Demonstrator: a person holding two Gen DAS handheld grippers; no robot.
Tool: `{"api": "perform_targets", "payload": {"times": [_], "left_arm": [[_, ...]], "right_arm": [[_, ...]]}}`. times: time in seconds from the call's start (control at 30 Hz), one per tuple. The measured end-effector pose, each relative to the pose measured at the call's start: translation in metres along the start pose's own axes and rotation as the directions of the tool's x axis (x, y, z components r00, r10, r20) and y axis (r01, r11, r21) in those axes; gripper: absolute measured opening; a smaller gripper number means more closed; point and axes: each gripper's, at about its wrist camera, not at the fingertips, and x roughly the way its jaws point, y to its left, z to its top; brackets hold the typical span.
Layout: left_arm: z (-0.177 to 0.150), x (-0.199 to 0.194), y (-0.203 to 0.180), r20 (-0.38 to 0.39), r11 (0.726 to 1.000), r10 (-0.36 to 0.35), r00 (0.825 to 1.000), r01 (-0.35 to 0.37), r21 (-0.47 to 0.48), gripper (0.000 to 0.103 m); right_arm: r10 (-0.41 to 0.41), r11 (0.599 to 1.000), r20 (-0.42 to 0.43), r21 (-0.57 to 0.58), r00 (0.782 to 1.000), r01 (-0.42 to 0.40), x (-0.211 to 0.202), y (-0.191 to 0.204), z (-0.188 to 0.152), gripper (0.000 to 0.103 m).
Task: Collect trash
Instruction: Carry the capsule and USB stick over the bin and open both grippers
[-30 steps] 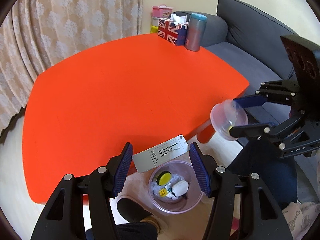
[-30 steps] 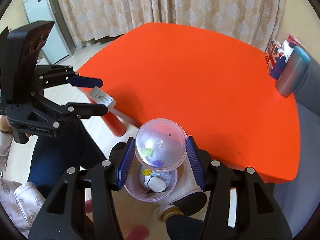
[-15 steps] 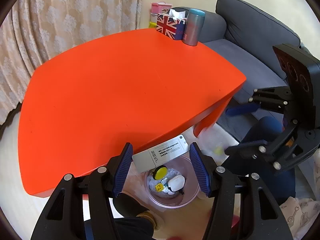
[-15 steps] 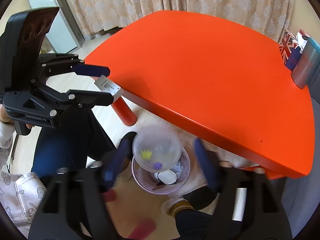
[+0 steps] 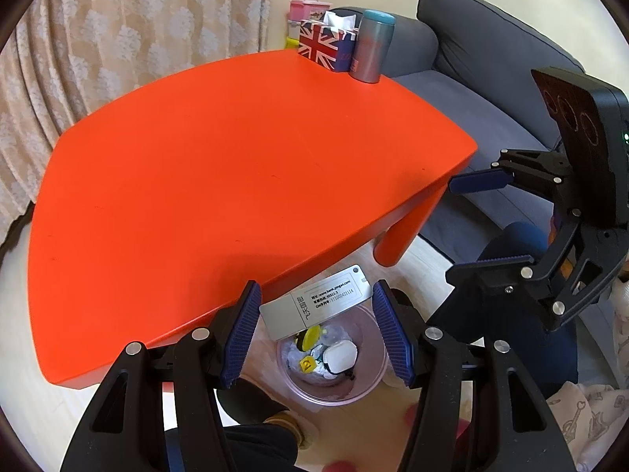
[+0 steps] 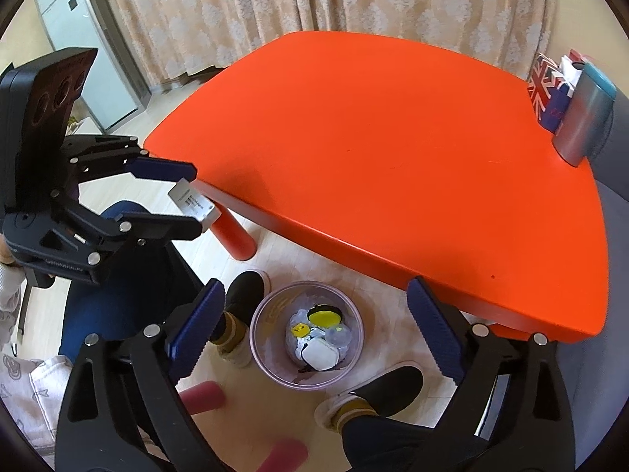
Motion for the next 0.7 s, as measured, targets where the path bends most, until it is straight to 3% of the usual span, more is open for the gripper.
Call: {"api": "perform_targets", "payload": {"times": [0.7], "left_arm": [[-0.004, 0.008, -0.017, -0.027, 0.997, -0.056, 0.998, 0.057, 0.046, 0.057]], "right_arm": [[-0.067, 0.996, 0.026, 0.067, 0.997, 0.065, -0.015, -0.014, -0.001, 0.094]]}}
